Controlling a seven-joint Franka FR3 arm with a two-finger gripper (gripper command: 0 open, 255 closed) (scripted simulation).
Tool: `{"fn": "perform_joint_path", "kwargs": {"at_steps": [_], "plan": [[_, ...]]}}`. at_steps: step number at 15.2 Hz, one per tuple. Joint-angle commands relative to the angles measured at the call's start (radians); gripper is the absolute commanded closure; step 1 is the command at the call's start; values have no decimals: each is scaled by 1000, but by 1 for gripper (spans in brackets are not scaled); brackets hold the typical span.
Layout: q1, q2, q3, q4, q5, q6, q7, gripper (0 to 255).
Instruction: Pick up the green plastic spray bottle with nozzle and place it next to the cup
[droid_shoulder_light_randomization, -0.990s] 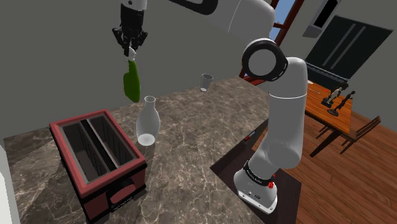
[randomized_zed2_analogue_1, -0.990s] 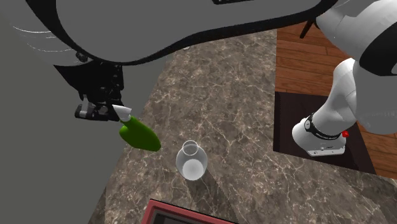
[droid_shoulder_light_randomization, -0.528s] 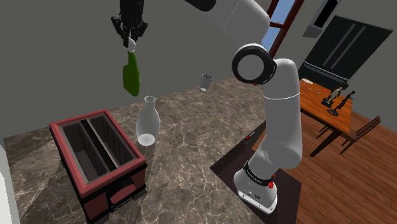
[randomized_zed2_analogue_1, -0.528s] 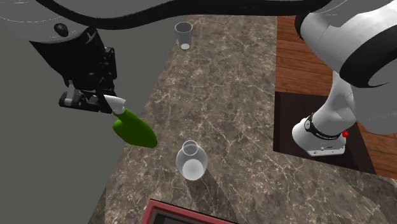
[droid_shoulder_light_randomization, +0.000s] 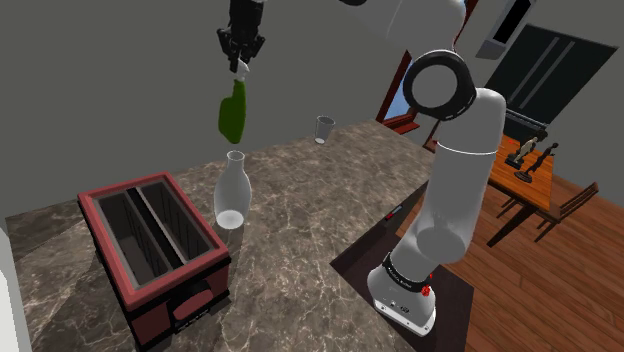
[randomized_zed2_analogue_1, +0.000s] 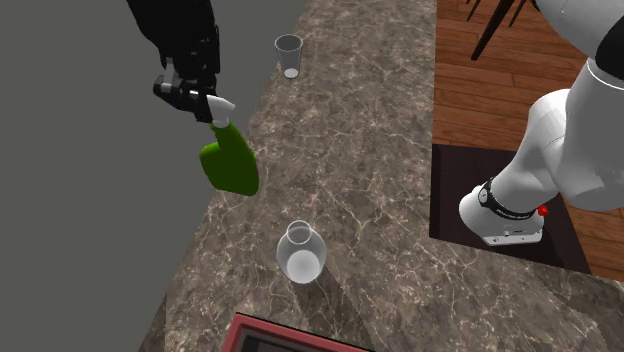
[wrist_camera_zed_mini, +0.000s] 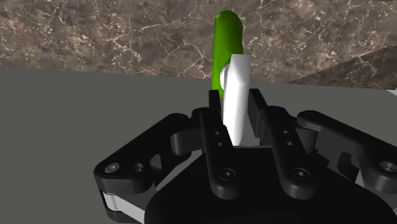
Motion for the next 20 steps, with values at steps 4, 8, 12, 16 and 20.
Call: {"fn": "perform_joint_path", "kwargs": {"at_steps": [4, 8, 12, 16, 20], "plan": [[-83, -102, -34, -148, 29, 44, -110, 255], [-142, -157, -67, -222, 47, 61, -201, 255], [-198, -193, -104, -268, 60, 68, -292, 255], [-252, -210, -143, -290, 71, 68, -385, 255], [-305, -210, -183, -288, 81, 62, -477, 255]]}}
